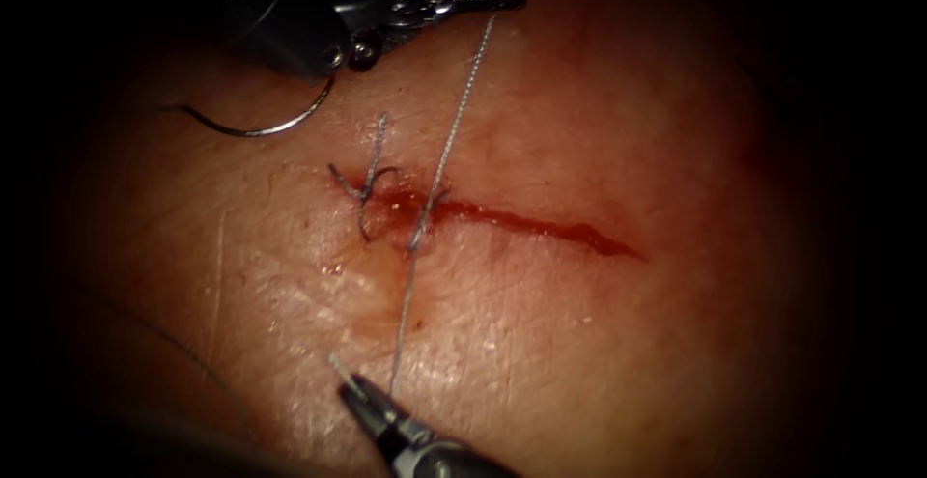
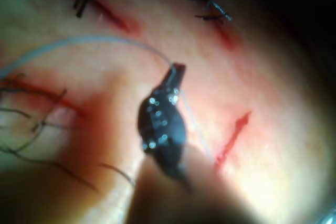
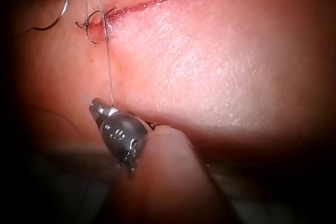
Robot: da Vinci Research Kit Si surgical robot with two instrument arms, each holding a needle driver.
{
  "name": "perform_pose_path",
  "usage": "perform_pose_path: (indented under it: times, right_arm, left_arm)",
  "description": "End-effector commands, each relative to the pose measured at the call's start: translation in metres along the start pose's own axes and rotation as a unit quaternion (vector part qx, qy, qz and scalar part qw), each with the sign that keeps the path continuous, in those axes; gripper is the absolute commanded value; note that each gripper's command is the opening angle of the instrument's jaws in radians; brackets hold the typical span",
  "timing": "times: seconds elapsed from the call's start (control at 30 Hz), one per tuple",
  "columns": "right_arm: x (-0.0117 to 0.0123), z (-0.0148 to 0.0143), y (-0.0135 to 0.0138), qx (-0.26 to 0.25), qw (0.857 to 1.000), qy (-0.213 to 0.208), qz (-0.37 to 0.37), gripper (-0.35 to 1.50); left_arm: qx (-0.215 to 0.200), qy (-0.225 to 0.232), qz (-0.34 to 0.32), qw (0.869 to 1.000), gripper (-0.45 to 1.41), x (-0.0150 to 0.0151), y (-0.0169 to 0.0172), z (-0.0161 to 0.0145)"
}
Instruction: Wound Closure
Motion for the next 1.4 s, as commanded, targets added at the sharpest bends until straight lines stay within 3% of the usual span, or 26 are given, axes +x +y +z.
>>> perform_pose_path:
  times: [0.03,0.2,0.37,0.63,0.8,1.4]
  right_arm:
    - [-0.0003,0.0006,-0.0005,0.003,1.000,0.001,0.000,-0.35]
    - [-0.0006,0.0006,-0.0007,0.004,1.000,-0.002,-0.001,-0.35]
    - [-0.0011,0.0007,-0.0018,0.046,0.999,-0.015,-0.008,-0.35]
    - [-0.0016,0.0004,-0.0025,0.057,0.998,-0.025,-0.020,-0.35]
    - [-0.0023,0.0003,-0.0043,0.072,0.997,-0.034,-0.020,-0.35]
    - [-0.0037,-0.0002,-0.0080,0.099,0.994,-0.052,-0.018,-0.35]
  left_arm:
    - [0.002,0.000,0.002,1.000,-0.45,-0.0006,-0.0007,0.0004]
    - [0.017,-0.004,0.022,1.000,-0.45,-0.0005,-0.0027,0.0005]
    - [0.035,-0.020,0.041,0.998,-0.45,-0.0014,-0.0050,0.0001]
    - [0.056,-0.043,0.069,0.995,-0.45,-0.0051,-0.0091,0.0017]
    - [0.063,-0.053,0.084,0.993,-0.45,-0.0067,-0.0115,0.0017]
    - [0.067,-0.062,0.087,0.992,-0.45,-0.0072,-0.0118,0.0016]
